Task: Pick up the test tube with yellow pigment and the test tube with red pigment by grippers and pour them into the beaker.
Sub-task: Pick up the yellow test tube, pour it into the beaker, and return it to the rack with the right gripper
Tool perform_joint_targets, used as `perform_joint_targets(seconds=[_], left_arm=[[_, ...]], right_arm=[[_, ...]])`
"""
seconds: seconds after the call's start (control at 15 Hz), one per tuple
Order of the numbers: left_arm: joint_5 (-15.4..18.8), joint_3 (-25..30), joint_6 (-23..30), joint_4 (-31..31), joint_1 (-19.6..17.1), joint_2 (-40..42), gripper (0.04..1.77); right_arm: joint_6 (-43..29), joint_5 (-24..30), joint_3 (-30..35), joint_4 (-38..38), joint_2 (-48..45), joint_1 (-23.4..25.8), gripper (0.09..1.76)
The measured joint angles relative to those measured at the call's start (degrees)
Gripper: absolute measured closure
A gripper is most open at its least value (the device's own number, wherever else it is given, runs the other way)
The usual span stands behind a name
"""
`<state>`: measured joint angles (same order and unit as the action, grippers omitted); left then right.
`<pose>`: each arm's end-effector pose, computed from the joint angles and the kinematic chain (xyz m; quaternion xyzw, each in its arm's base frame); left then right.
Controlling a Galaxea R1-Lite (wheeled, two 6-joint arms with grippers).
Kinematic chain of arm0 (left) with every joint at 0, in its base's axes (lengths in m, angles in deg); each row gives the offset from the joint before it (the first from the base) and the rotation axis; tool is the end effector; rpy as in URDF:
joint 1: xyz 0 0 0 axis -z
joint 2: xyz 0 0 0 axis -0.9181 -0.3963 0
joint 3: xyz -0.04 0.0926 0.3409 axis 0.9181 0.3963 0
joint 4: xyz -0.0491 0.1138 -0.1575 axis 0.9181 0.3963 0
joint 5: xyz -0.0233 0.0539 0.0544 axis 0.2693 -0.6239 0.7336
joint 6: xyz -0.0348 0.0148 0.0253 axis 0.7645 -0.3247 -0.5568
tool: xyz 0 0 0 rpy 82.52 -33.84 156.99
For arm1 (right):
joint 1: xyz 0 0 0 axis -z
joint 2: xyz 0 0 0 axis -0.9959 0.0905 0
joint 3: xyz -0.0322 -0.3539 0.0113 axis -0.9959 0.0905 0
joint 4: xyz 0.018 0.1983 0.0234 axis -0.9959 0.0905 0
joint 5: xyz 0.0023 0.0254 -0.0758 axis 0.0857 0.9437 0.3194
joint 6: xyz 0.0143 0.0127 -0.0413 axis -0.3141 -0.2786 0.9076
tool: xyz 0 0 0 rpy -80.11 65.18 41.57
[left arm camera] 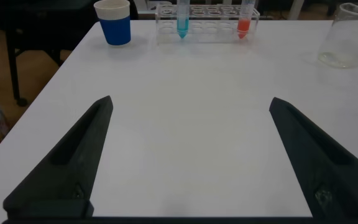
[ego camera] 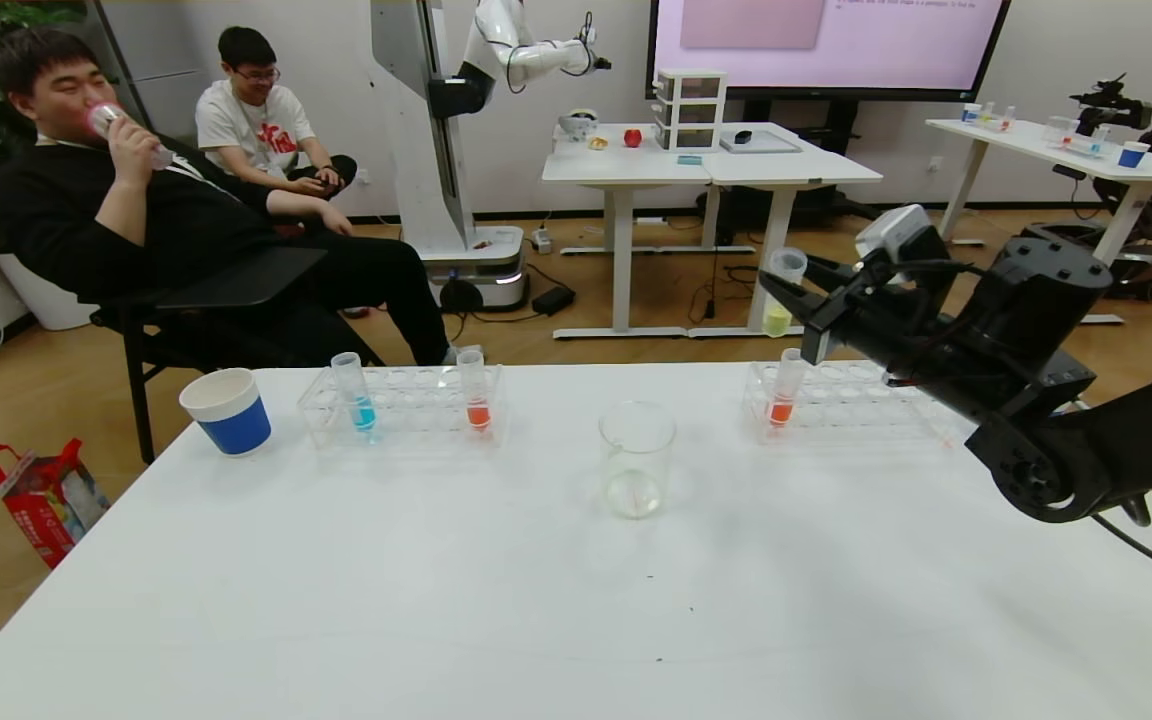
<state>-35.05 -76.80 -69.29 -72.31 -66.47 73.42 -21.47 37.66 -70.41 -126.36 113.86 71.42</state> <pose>-0.0442 0.0002 0.0752 -0.0019 0.0025 -0.0009 1.0000 0.4191 0.1166 0.2249 -0.1566 -0.1453 0.2742 0.9376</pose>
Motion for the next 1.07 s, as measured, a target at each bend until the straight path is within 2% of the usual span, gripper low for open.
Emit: perform_joint_targets(seconds=[0.2,0.4,0.8,1.07], left_arm=[[0.00,0.00,0.02,0.02,0.00,0.00,0.06],[-0.02,0.00,0.00,0.00,0.00,0.00,0.06],[0.00,0.00,0.00,-0.02,0.00,0.00,0.06],[-0.02,0.00,0.00,-0.02,0.00,0.00,0.06]], right_arm=[[2.78,1.40,0.13,-4.85,2.15,-4.61,1.36],[7.11,7.80,0.22,-11.39,5.25,-7.28,1.36],[20.07,12.70,-1.54,-11.80,8.98,-7.80,1.36],[29.33,16.29,-5.46,-12.06,12.67,-7.58,1.36]])
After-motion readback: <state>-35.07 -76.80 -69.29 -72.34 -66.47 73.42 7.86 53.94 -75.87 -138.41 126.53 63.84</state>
